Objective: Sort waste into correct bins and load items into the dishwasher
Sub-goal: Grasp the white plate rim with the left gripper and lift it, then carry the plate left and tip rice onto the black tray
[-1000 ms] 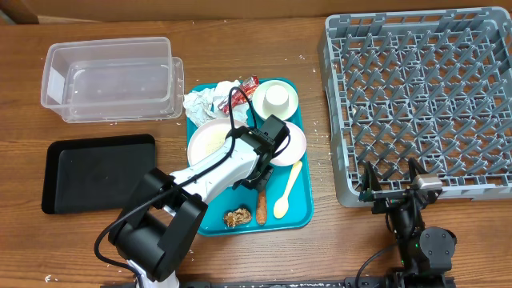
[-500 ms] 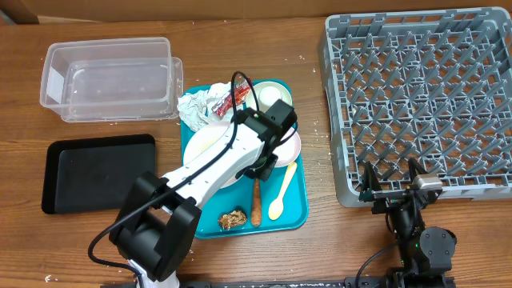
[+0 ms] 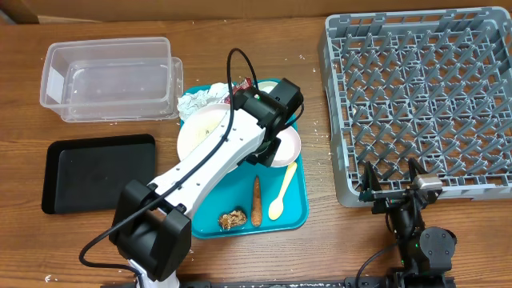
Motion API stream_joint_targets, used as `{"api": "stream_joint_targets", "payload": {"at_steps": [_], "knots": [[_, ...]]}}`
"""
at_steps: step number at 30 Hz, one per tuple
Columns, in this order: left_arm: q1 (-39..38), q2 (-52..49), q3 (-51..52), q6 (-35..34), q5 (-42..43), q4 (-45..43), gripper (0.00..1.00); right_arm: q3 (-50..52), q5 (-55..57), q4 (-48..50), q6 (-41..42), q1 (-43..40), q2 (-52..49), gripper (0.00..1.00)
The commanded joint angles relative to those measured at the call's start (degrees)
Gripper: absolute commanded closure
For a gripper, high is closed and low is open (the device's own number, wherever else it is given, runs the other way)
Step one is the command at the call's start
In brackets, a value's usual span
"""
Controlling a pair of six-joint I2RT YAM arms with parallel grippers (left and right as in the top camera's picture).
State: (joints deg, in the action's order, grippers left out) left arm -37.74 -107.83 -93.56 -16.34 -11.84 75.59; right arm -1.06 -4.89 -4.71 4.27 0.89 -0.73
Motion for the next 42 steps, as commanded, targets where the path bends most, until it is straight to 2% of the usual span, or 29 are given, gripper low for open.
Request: {"api": "stream_joint_targets", "payload": {"at_steps": [1, 8, 12, 16, 29, 35, 42], "knots": [[1.44, -0.37, -4.81, -5.86, -4.31, 2.73, 0.96, 0.59, 0.57, 0.28, -0.22, 0.22, 0.44, 0.0], [6.97, 1.03, -7.04, -9.79, -4.66, 6.62, 0.96, 0.59, 0.57, 0.28, -0.22, 0.22, 0.44, 0.0], [12.96, 2.84, -7.04, -13.18, -4.5, 8.61, 0.96, 0.59, 0.57, 0.28, -0.22, 0.22, 0.44, 0.0], [20.37, 5.44, -7.04, -13.35, -0.81, 8.37, 0.96, 0.59, 0.57, 0.28, -0.22, 0.22, 0.44, 0.0], [39.82, 6.27, -5.27, -1.95, 20.11, 4.02, 0.96, 0.59, 0.57, 0.28, -0.22, 0.22, 0.44, 0.0], [47.95, 6.27, -5.05, 0.15, 22.4, 2.64, 0.96, 0.59, 0.57, 0.28, -0.22, 0.22, 0.44, 0.0], [56.15, 6.25, -1.81, 3.67, 34.56, -0.15, 0.96, 0.59, 0.57, 0.28, -0.22, 0.22, 0.44, 0.0]]}}
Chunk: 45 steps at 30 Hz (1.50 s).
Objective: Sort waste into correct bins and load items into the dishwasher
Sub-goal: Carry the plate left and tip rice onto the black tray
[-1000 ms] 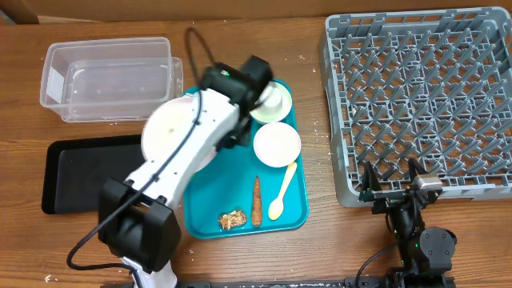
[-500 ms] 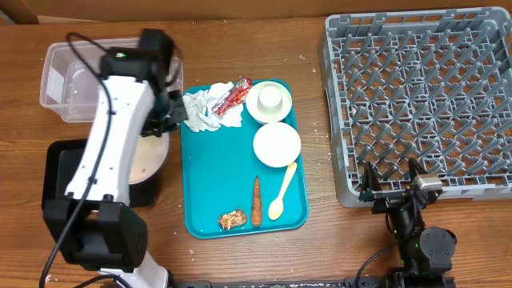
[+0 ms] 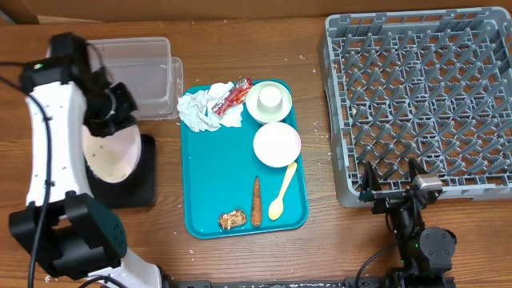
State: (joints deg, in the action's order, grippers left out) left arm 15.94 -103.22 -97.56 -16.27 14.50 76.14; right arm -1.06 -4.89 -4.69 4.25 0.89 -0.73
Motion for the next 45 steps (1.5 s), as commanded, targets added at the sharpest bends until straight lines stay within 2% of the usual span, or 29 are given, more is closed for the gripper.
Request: {"api": "stream_joint_targets", "payload": {"at_steps": [1, 7, 13, 17, 22, 30, 35, 41, 43, 45], "knots": [[3.61, 1.64, 3.39, 4.15, 9.88, -1.53, 0.96, 0.59, 0.55, 0.26, -0.2, 0.22, 0.44, 0.0], [8.74, 1.64, 10.36, 6.34, 17.29, -7.15, 0.96, 0.59, 0.57, 0.26, -0.2, 0.22, 0.44, 0.0], [12.9, 1.73, 10.93, 8.66, 22.4, -7.48, 0.96, 0.59, 0.57, 0.26, -0.2, 0.22, 0.44, 0.0], [15.93, 1.73, 10.93, 12.13, 29.68, -7.17, 0.96, 0.59, 0.55, 0.26, -0.2, 0.22, 0.44, 0.0], [19.37, 1.73, 10.93, 15.52, 36.61, -5.38, 0.96, 0.59, 0.55, 0.26, -0.2, 0.22, 0.44, 0.0], [24.2, 1.73, 10.93, 18.62, 43.01, -1.29, 0.96, 0.59, 0.57, 0.26, -0.2, 0.22, 0.44, 0.0], [27.36, 1.73, 10.93, 23.06, 48.15, 3.26, 0.96, 0.59, 0.57, 0.26, -0.2, 0.22, 0.44, 0.0], [30.99, 1.73, 10.93, 25.66, 48.59, 6.1, 0.96, 0.59, 0.57, 0.26, -0.2, 0.22, 0.44, 0.0], [31.95, 1.7, 10.95, 26.8, 50.23, 4.35, 0.96, 0.59, 0.57, 0.26, -0.2, 0.22, 0.44, 0.0], [32.74, 1.64, 10.95, 24.52, 50.6, 4.22, 0.96, 0.59, 0.57, 0.26, -0.2, 0.22, 0.44, 0.0]]}}
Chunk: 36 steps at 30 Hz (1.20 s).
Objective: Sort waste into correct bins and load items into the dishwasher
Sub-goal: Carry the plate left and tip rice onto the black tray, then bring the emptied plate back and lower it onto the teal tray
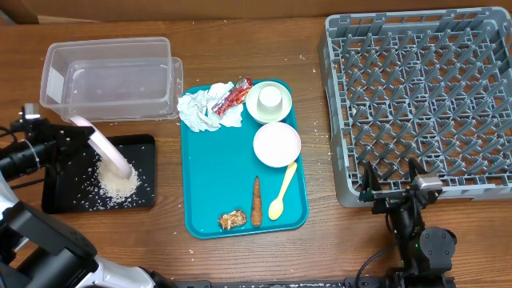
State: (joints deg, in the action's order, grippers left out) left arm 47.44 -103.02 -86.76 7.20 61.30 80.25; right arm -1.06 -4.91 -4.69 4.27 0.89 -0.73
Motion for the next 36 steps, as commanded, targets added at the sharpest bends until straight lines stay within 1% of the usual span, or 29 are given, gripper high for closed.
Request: {"api": "stream_joint_targets", "payload": {"at_steps": [1, 3, 4, 6, 8, 9, 11, 12, 14, 16, 17, 18, 19, 24, 29, 32, 34, 36], "knots": [[1.51, 1.44, 0.15, 1.79, 5.31, 2.34, 0.96, 0.59, 0.57, 0.26, -0.22, 0.22, 0.44, 0.0], [1.86, 1.46, 0.15, 10.71, 11.34, 5.14, 0.96, 0.59, 0.59, 0.26, -0.22, 0.22, 0.44, 0.0], [1.95, 1.44, 0.15, 10.67, 11.19, 4.02, 0.96, 0.59, 0.57, 0.26, -0.22, 0.22, 0.44, 0.0], [2.12, 1.44, 0.15, 9.18, 11.26, 5.38, 0.96, 0.59, 0.59, 0.26, -0.22, 0.22, 0.44, 0.0], [2.16, 1.46, 0.15, 12.44, 13.55, 5.35, 0.96, 0.59, 0.59, 0.26, -0.22, 0.22, 0.44, 0.0], [2.14, 1.44, 0.15, 12.09, 13.25, 3.56, 0.96, 0.59, 0.57, 0.26, -0.22, 0.22, 0.44, 0.0], [2.14, 1.44, 0.15, 6.62, 10.45, 2.08, 0.96, 0.59, 0.59, 0.26, -0.22, 0.22, 0.44, 0.0], [2.14, 1.46, 0.15, 6.6, 10.32, 2.8, 0.96, 0.59, 0.59, 0.26, -0.22, 0.22, 0.44, 0.0], [2.08, 1.46, 0.15, 8.28, 9.99, 4.22, 0.96, 0.59, 0.59, 0.26, -0.22, 0.22, 0.44, 0.0], [1.57, 1.51, 0.13, 9.55, 9.88, 9.14, 0.96, 0.59, 0.57, 0.26, -0.22, 0.22, 0.44, 0.0], [1.25, 1.57, 0.13, 12.79, 11.04, 12.31, 0.96, 0.59, 0.59, 0.26, -0.22, 0.22, 0.44, 0.0], [0.83, 1.6, 0.13, 17.77, 12.81, 15.56, 0.96, 0.59, 0.59, 0.26, -0.22, 0.22, 0.44, 0.0], [0.37, 1.77, 0.22, 20.81, 13.86, 16.61, 0.96, 0.59, 0.59, 0.26, -0.22, 0.22, 0.44, 0.0], [-3.89, 3.58, 0.13, 20.92, 10.49, 16.61, 0.96, 0.59, 0.59, 0.26, -0.22, 0.22, 0.44, 0.0], [-14.82, 6.82, 0.13, 19.74, 5.16, 16.61, 0.96, 0.59, 0.59, 0.26, -0.22, 0.22, 0.44, 0.0], [-22.32, 8.46, 0.13, 19.47, 3.63, 16.41, 0.96, 0.59, 0.59, 0.26, -0.22, 0.22, 0.44, 0.0], [-28.3, 9.33, 0.13, 16.44, 1.14, 14.4, 0.96, 0.59, 0.59, 0.26, -0.22, 0.22, 0.44, 0.0], [-33.55, 9.7, 0.13, 11.02, -3.52, 10.67, 0.96, 0.59, 0.59, 0.26, -0.22, 0.22, 0.44, 0.0]]}}
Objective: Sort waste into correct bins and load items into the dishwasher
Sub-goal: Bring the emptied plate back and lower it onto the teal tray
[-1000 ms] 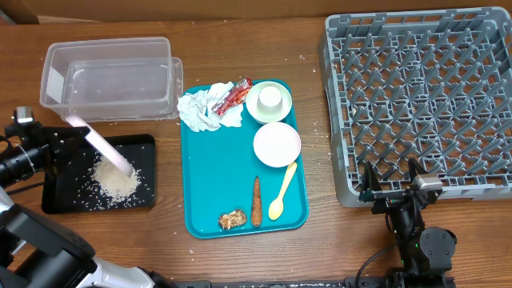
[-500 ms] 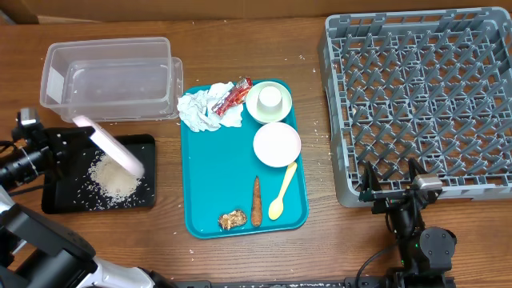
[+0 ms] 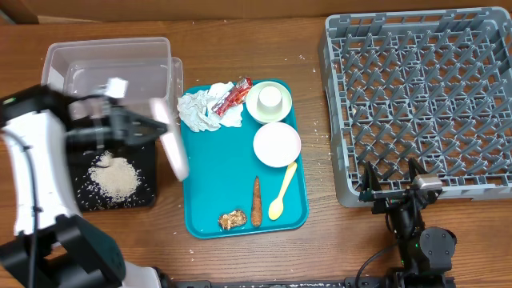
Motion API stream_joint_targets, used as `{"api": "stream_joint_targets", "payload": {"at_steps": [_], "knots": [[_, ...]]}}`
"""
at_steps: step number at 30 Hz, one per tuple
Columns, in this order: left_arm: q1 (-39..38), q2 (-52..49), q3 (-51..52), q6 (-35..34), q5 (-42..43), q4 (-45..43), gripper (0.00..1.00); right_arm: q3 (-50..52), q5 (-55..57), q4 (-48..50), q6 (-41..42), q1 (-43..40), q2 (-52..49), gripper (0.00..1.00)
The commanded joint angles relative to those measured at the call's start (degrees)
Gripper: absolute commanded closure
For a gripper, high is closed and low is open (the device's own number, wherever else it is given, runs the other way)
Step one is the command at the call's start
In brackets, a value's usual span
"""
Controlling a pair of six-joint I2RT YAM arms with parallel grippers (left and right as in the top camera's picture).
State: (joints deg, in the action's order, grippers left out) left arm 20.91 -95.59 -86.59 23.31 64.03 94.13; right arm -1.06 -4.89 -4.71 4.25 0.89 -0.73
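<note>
My left gripper [image 3: 148, 124] is shut on a white plate [image 3: 171, 138], held on edge between the black tray [image 3: 142, 196] and the teal tray [image 3: 216, 192]. A heap of rice [image 3: 112, 176] lies on the black tray. The teal tray carries crumpled paper [image 3: 204, 108], a red wrapper [image 3: 233, 95], a cup on a saucer [image 3: 269, 100], a white bowl [image 3: 277, 144], a yellow spoon [image 3: 282, 192], a carrot [image 3: 256, 200] and a brown scrap [image 3: 233, 218]. The grey dish rack [image 3: 420, 96] fills the right. My right gripper [image 3: 394, 182] rests open near the rack's front edge.
A clear plastic bin [image 3: 112, 76] stands at the back left, behind the black tray. Stray rice grains dot the wooden table [image 3: 240, 256] around the trays.
My left arm has swung right: the plate, which was tilted over the rice on the black tray, now stands on edge by the teal tray's left side. The right arm has not moved.
First my left gripper was at the plate on the teal tray. Then it held the plate over the black tray at the left. Rice had then landed on the black tray with the plate tilted above it. Now the plate is back near the teal tray.
</note>
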Motion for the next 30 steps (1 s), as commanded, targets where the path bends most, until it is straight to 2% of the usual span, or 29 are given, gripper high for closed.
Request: {"api": "stream_joint_targets", "payload": {"at_steps": [1, 5, 7, 10, 12, 18, 21, 30], "knots": [[-10.58, 2.27, -0.04, -9.9, -11.1, -6.54, 0.96, 0.59, 0.57, 0.28, -0.2, 0.22, 0.44, 0.0], [-22.99, 2.14, -0.04, -28.85, -34.27, -16.81, 0.96, 0.59, 0.57, 0.28, -0.2, 0.22, 0.44, 0.0], [-29.35, 2.14, -0.04, -34.29, -45.24, -20.68, 0.96, 0.59, 0.57, 0.28, -0.2, 0.22, 0.44, 0.0], [-36.83, 1.66, -0.04, -41.66, -57.18, -24.09, 0.96, 0.59, 0.57, 0.28, -0.2, 0.22, 0.44, 0.0], [-39.98, 1.11, -0.04, -43.3, -60.22, -24.72, 0.96, 0.59, 0.57, 0.28, -0.2, 0.22, 0.44, 0.0], [-45.48, -1.92, -0.02, -46.42, -62.07, -24.74, 0.96, 0.59, 0.57, 0.28, -0.2, 0.22, 0.44, 0.0], [-46.47, -4.44, -0.02, -47.8, -64.26, -24.74, 0.96, 0.59, 0.55, 0.28, -0.2, 0.22, 0.44, 0.0], [-46.69, -13.16, -0.02, -47.74, -62.93, -25.51, 0.96, 0.59, 0.57, 0.28, -0.2, 0.22, 0.44, 0.0]]}}
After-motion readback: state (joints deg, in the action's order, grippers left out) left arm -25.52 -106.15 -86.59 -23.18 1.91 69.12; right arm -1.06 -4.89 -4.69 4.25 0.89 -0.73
